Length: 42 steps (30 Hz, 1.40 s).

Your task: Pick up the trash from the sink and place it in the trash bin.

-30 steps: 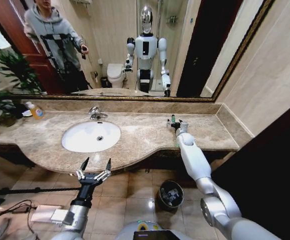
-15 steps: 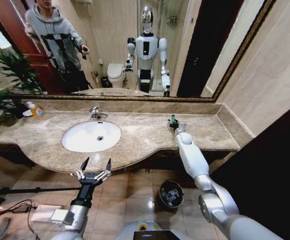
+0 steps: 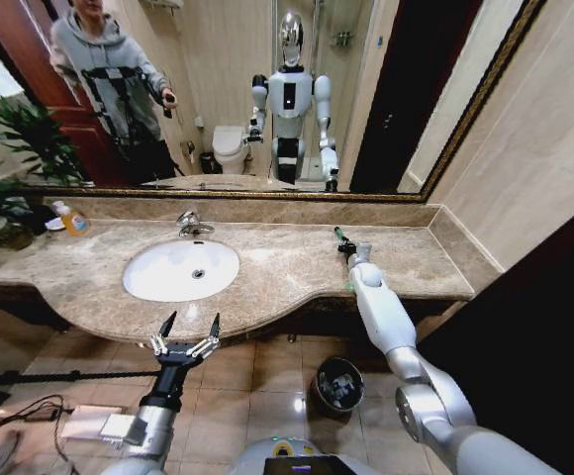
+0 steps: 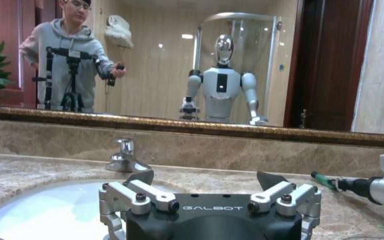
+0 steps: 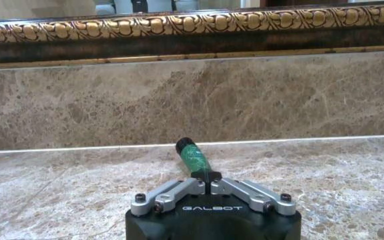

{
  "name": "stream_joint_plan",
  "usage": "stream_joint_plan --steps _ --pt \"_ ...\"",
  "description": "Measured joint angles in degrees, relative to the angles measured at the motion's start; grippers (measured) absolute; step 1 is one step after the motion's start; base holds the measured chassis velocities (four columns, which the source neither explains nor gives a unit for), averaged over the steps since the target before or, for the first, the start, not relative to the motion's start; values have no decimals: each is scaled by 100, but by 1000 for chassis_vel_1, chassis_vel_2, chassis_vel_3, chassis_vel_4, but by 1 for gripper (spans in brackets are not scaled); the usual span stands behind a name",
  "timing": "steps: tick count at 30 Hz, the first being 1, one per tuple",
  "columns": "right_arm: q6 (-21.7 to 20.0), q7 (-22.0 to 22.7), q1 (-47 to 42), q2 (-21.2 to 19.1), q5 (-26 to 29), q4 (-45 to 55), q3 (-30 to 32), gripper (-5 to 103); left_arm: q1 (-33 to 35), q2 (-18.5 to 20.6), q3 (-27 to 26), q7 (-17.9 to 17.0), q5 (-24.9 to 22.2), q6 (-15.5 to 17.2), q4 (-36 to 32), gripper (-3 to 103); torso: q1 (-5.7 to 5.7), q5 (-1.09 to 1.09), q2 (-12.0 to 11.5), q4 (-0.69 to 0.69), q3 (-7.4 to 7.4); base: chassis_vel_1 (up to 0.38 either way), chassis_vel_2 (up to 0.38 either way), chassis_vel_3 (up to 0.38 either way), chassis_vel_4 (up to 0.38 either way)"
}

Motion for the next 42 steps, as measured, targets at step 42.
stream_joint_plan --steps 42 --pt "443 295 -5890 -776 385 6496 1632 0 0 0 0 0 0 0 0 100 -1 -1 1 -3 -1 0 0 0 0"
